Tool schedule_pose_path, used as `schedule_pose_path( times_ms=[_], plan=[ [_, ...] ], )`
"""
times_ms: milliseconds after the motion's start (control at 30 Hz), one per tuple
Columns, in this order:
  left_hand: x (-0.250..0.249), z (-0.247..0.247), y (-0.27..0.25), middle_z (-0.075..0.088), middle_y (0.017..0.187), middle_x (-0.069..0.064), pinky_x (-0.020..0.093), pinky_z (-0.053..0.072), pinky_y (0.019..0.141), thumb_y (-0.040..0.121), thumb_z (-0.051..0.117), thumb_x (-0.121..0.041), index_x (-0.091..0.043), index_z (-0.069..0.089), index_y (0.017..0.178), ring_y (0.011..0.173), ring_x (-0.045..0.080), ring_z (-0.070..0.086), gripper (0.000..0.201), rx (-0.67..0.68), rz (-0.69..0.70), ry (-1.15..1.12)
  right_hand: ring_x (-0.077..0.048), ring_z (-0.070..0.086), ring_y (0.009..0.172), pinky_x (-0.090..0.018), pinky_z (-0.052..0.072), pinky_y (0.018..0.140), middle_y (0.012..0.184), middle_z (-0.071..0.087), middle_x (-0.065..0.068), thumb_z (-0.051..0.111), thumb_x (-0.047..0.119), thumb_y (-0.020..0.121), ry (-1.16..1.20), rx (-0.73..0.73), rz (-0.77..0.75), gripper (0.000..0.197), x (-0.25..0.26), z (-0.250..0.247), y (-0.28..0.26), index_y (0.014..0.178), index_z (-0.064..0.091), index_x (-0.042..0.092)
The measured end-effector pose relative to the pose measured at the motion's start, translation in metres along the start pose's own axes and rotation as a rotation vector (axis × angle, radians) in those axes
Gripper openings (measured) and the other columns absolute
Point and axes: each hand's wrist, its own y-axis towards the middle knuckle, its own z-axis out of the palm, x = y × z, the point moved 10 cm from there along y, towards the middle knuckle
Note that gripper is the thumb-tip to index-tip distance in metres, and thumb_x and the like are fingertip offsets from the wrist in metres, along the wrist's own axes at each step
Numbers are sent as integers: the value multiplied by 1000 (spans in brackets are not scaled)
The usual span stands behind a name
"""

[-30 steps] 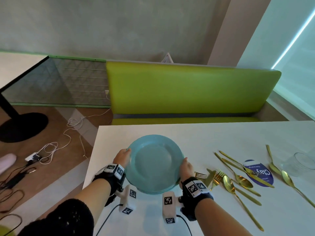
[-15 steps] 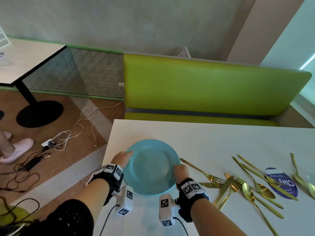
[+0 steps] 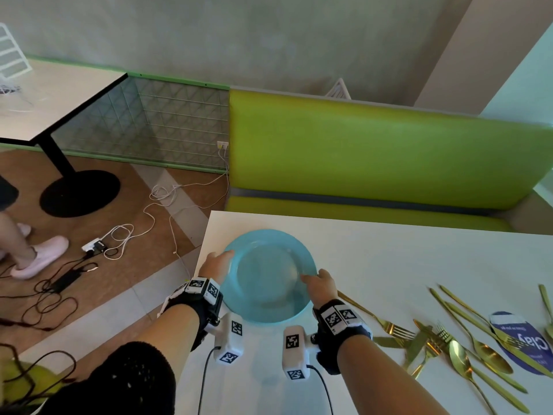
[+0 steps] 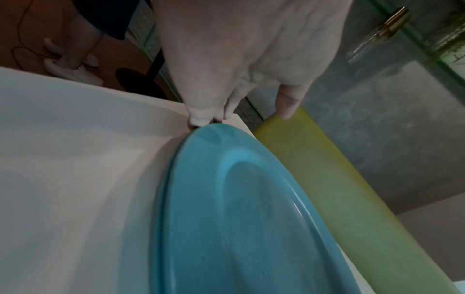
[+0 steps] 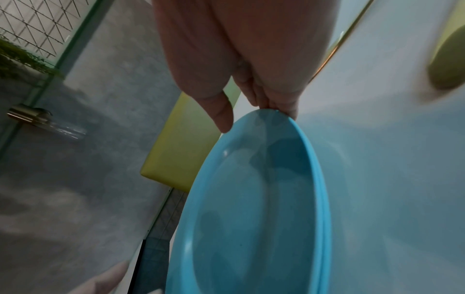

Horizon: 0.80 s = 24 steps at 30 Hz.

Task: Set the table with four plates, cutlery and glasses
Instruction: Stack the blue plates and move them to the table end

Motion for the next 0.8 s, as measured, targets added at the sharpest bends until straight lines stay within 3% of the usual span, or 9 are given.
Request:
schedule_pose_path(
  times_ms=[100, 233, 367, 533, 600, 667, 733, 800],
  plan=[
    [-6, -2, 4, 60, 126, 17, 52, 46, 101, 48, 59, -62, -10, 55, 125, 112, 37, 60, 92, -2, -8, -78, -30, 54, 99, -40, 46, 91, 104, 52, -8, 57, 10, 88, 32, 26, -9, 41, 10, 6, 6, 125, 45, -2],
    [-34, -5, -21, 55, 132, 18, 50, 42, 105, 62, 52, -57, -6, 51, 131, 123, 36, 53, 86, -17, 20, -110, -28, 57, 91, -38, 48, 82, 107, 61, -15, 60, 12, 85, 72, 51, -27, 21, 18, 16, 16, 103, 51, 9],
    [-9, -2, 28, 63, 123, 12, 53, 46, 99, 48, 60, -62, -17, 58, 122, 109, 34, 62, 86, -28, -22, -179, -28, 57, 91, -35, 46, 80, 100, 59, -10, 62, 11, 83, 114, 62, -32, 22, 24, 22, 22, 103, 51, 9],
    [-26, -3, 14, 64, 119, 12, 51, 46, 99, 48, 57, -60, -12, 57, 123, 108, 33, 62, 90, -36, -7, -169, -28, 58, 90, -39, 47, 81, 101, 61, -13, 64, 12, 80, 109, 71, -40, 21, 25, 28, 31, 98, 53, 8],
    [-20, -2, 26, 63, 123, 12, 51, 45, 100, 49, 58, -63, -12, 56, 125, 109, 33, 61, 91, -39, -9, -168, -28, 58, 92, -41, 48, 86, 104, 61, -13, 63, 12, 81, 110, 71, -34, 25, 25, 28, 34, 103, 53, 8],
    [-19, -3, 29, 62, 125, 12, 50, 44, 102, 48, 57, -66, -11, 55, 126, 112, 33, 60, 95, -51, -10, -168, -29, 56, 98, -41, 46, 91, 109, 57, -13, 63, 11, 83, 109, 82, -21, 39, 25, 27, 34, 118, 50, 5],
    [-42, -4, -8, 59, 129, 15, 49, 42, 104, 49, 53, -68, -8, 52, 129, 117, 34, 56, 100, -65, -9, -107, -31, 52, 114, -41, 42, 99, 125, 52, -14, 64, 14, 84, 74, 89, 4, 60, 24, 24, 33, 137, 36, 2],
    [-77, -7, -65, 52, 136, 18, 44, 35, 109, 64, 51, -65, -4, 46, 134, 126, 36, 47, 92, -100, 13, 8, -30, 43, 130, -39, 36, 107, 143, 40, -15, 66, 17, 84, 36, 88, 13, 77, 20, 16, 31, 146, 23, 2]
  ],
)
